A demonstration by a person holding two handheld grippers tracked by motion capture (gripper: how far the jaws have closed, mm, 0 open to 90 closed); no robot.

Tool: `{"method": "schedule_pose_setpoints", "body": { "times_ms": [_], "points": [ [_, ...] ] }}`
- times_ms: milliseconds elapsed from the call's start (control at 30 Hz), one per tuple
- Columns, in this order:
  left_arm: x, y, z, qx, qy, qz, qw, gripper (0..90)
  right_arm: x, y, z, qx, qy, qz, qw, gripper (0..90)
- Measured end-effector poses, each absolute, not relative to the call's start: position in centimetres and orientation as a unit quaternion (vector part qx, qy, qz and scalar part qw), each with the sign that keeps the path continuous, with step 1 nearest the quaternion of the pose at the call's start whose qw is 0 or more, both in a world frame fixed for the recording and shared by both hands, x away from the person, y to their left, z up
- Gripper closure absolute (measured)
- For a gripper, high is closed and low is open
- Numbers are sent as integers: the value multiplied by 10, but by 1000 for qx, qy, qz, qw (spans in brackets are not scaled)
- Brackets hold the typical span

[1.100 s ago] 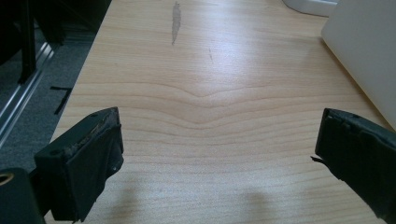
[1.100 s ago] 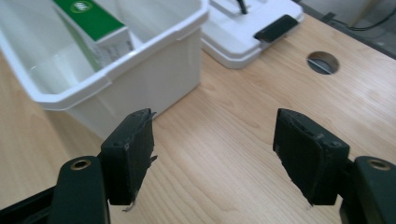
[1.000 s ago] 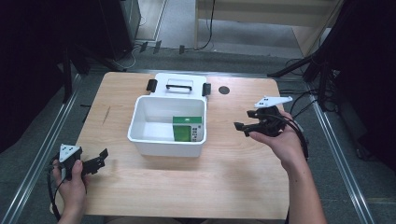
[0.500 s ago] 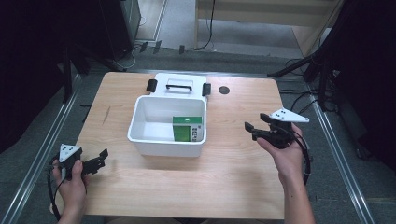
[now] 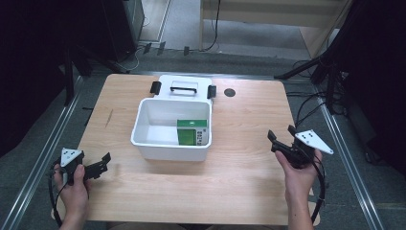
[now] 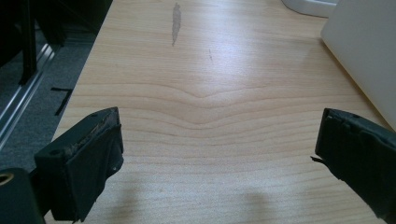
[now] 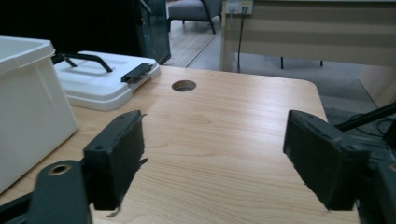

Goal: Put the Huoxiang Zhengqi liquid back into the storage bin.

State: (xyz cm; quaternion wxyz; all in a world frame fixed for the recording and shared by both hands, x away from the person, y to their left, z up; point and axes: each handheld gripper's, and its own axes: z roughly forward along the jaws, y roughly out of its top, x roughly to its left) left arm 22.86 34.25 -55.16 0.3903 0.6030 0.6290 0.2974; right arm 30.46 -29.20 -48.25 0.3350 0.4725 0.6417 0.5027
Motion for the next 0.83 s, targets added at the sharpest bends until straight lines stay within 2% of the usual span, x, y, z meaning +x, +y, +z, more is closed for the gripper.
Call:
{"method": "schedule_pose_setpoints", "body": {
  "times_ms": [133,300,533,667,733,833],
  "points": [
    [229,342,-552,603,629,297,390,19,296,-303,-493,484,623,518,330,123],
    [229,342,-552,602,630,298,390,19,285,-312,-506,490,614,514,345,112],
    [229,342,-552,601,631,297,391,19,269,-321,-525,516,583,525,345,0],
    [229,343,-552,601,631,296,391,19,260,-324,-535,535,559,524,356,5],
    [229,343,-552,601,631,296,391,19,256,-326,-538,541,555,518,361,42],
    [229,343,-552,601,631,296,392,19,255,-327,-538,544,555,514,363,52]
  ]
}}
